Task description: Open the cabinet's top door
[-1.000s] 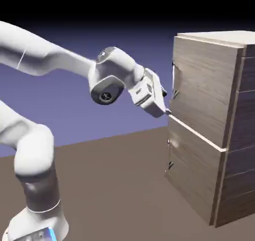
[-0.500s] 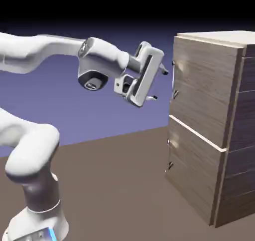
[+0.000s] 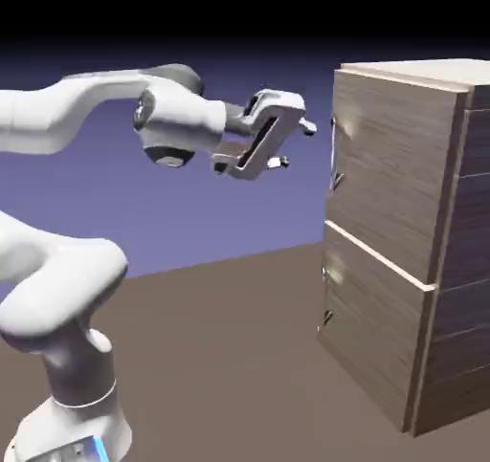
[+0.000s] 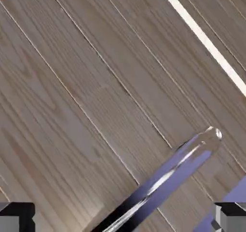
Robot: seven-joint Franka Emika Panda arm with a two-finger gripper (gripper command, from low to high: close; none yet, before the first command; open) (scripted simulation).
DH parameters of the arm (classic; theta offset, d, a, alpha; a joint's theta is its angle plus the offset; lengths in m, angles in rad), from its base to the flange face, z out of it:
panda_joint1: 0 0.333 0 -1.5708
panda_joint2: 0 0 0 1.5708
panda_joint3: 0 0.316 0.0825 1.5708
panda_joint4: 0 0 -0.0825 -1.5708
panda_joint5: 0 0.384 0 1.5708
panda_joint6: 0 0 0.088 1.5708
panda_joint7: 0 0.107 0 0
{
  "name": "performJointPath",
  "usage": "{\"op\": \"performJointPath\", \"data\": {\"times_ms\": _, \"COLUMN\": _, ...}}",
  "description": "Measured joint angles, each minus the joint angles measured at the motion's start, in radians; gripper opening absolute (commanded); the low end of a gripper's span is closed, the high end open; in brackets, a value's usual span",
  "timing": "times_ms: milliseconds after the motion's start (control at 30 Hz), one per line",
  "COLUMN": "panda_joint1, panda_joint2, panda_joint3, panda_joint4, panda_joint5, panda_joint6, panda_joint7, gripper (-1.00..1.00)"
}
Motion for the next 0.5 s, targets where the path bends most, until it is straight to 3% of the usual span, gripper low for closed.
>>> {"op": "performJointPath", "data": {"times_ms": 500, "panda_joint1": -0.274, "panda_joint2": -0.226, "panda_joint3": 0.291, "panda_joint4": 0.041, "panda_joint5": 0.652, "panda_joint6": -0.116, "panda_joint7": 0.459, "gripper": 0.00}}
